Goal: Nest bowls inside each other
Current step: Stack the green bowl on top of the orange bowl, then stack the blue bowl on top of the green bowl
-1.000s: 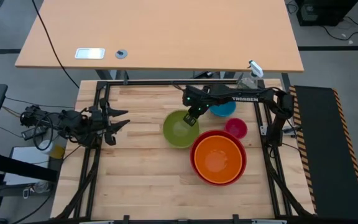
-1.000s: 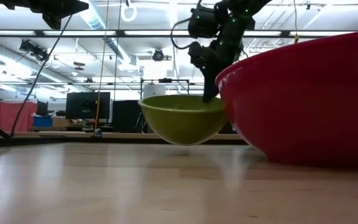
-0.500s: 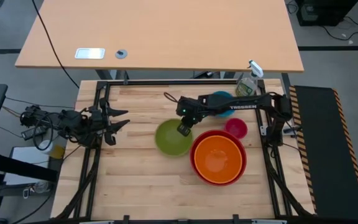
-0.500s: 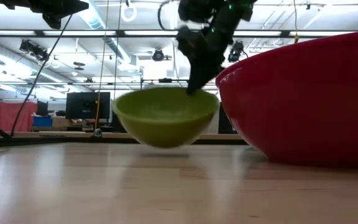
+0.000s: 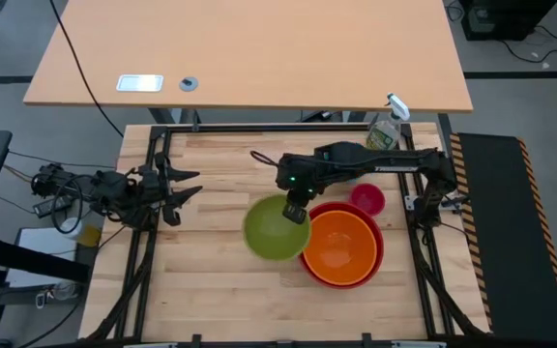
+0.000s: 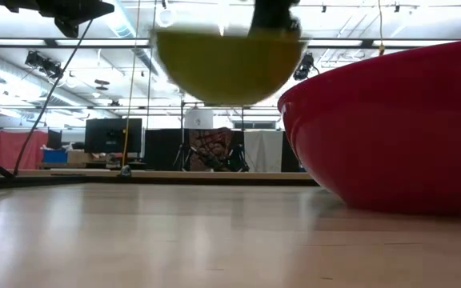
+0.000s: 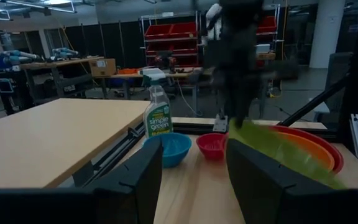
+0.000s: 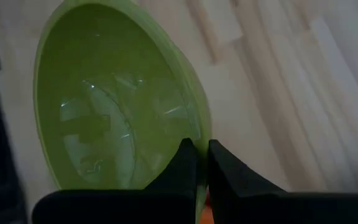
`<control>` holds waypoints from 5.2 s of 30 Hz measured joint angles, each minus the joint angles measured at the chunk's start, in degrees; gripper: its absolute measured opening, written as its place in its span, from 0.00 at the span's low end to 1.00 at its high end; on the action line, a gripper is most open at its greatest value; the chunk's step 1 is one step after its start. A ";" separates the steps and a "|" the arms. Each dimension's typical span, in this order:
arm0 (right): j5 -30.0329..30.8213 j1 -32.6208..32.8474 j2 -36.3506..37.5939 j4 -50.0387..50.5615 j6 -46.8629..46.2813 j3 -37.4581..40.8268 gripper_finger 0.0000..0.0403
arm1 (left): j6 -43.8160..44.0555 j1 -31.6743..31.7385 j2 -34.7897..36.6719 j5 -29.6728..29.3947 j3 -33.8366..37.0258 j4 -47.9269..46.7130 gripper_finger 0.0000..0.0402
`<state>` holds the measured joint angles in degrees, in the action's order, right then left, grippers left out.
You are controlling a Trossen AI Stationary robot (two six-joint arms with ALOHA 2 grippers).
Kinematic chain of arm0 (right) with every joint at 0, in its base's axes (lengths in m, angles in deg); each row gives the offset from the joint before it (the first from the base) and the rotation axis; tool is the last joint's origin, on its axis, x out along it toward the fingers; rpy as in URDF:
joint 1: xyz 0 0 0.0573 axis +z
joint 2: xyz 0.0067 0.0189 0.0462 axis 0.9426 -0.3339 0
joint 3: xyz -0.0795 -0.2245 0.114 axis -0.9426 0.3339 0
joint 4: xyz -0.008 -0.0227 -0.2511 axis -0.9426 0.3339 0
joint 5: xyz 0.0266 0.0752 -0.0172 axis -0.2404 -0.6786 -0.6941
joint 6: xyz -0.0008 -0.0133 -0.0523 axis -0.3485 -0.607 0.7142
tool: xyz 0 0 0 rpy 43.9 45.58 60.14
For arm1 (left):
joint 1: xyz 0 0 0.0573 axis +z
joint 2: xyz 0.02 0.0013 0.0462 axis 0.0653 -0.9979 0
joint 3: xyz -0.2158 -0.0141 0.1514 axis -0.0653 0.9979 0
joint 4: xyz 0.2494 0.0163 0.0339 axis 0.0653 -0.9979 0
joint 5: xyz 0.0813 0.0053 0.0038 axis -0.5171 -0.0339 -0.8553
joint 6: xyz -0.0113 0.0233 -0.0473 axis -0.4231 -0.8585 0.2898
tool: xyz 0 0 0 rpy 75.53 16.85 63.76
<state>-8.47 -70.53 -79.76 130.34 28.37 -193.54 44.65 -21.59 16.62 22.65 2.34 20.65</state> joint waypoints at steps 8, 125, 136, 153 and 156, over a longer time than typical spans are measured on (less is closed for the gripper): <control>6.72 7.13 0.00 20.44 -4.64 -11.14 0.05 | 1.34 0.00 0.00 0.00 0.00 -0.39 0.45; 25.53 -28.54 24.87 -41.30 -22.81 68.06 0.07 | 1.53 0.00 0.00 0.63 0.00 0.25 0.45; 16.69 -28.91 24.81 -46.78 -11.38 68.11 0.06 | -10.19 0.00 0.00 -4.62 0.00 1.99 0.45; 13.26 -28.54 24.79 -50.92 -4.46 68.13 0.12 | -21.89 1.55 -2.73 -6.13 0.00 9.09 0.45; 11.94 -28.56 24.79 -53.51 -2.60 68.13 0.12 | -23.42 4.52 -5.75 -4.41 0.00 12.05 0.45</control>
<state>3.47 -99.09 -54.98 76.84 25.76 -125.41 21.23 -17.08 10.87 18.24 2.34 32.70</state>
